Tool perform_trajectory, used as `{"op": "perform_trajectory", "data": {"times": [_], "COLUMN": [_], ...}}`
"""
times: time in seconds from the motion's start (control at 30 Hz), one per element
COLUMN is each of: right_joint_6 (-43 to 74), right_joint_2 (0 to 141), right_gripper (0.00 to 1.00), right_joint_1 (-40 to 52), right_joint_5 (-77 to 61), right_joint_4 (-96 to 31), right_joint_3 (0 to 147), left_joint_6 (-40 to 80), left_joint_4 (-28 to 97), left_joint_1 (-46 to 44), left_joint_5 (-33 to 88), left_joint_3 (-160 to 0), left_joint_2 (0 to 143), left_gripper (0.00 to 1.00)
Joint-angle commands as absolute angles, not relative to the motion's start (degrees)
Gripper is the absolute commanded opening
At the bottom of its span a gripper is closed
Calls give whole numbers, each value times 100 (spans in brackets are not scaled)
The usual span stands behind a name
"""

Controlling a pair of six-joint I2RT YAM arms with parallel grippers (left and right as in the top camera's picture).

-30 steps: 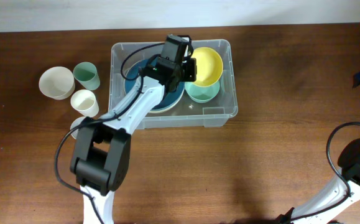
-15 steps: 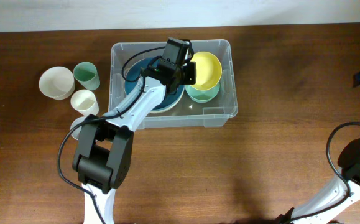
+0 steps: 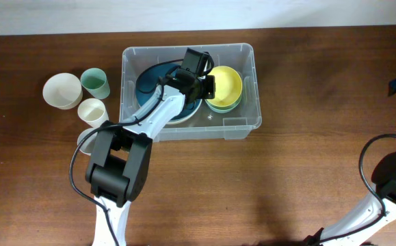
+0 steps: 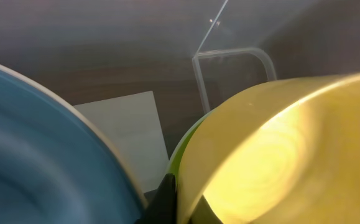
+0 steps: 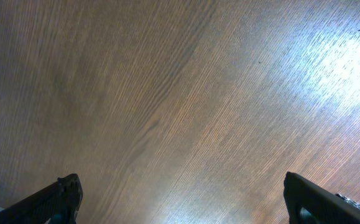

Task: Pack container
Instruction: 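Lower the yellow bowl onto the teal bowl and open the gripper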

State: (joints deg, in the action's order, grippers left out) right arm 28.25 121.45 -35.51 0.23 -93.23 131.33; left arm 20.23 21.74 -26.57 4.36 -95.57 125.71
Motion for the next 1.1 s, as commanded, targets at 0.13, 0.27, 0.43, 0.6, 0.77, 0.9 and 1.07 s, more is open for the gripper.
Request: {"op": "perform_trajectory", "data": {"times": [0.13, 0.27, 0.43, 0.6, 0.77, 0.9, 1.07], "right_joint_6": [2783, 2786, 2786, 2786, 2786, 2786, 2786], "right_joint_2": [12038, 12038, 12038, 12038, 12038, 12038, 12038], "right_gripper": [99, 99, 99, 99, 99, 99, 99], "right_joint_1": [-3564, -3564, -3564, -3564, -3564, -3564, -3564], "right_joint_5": [113, 113, 113, 113, 113, 113, 113], "right_joint_4": [-9321, -9321, -9321, -9321, -9321, -9321, -9321], "right_joint_3": [13102, 13102, 13102, 13102, 13102, 13102, 13102], "left_joint_6": [1916, 1817, 1699, 1702, 1704, 1704, 1706], "left_joint_4": [2104, 2106, 2226, 2383, 2547, 2709, 2910], "left_joint_1": [-2648, -2648, -2648, -2648, -2648, -2648, -2648], "left_joint_5": [478, 521, 519, 519, 591, 757, 779], "left_joint_3": [-9620, -9721, -9979, -10202, -10206, -10206, -10215], "left_joint_2": [12578, 12578, 12578, 12578, 12578, 12578, 12578], "left_gripper": [15, 15, 14, 3, 3, 3, 3]}}
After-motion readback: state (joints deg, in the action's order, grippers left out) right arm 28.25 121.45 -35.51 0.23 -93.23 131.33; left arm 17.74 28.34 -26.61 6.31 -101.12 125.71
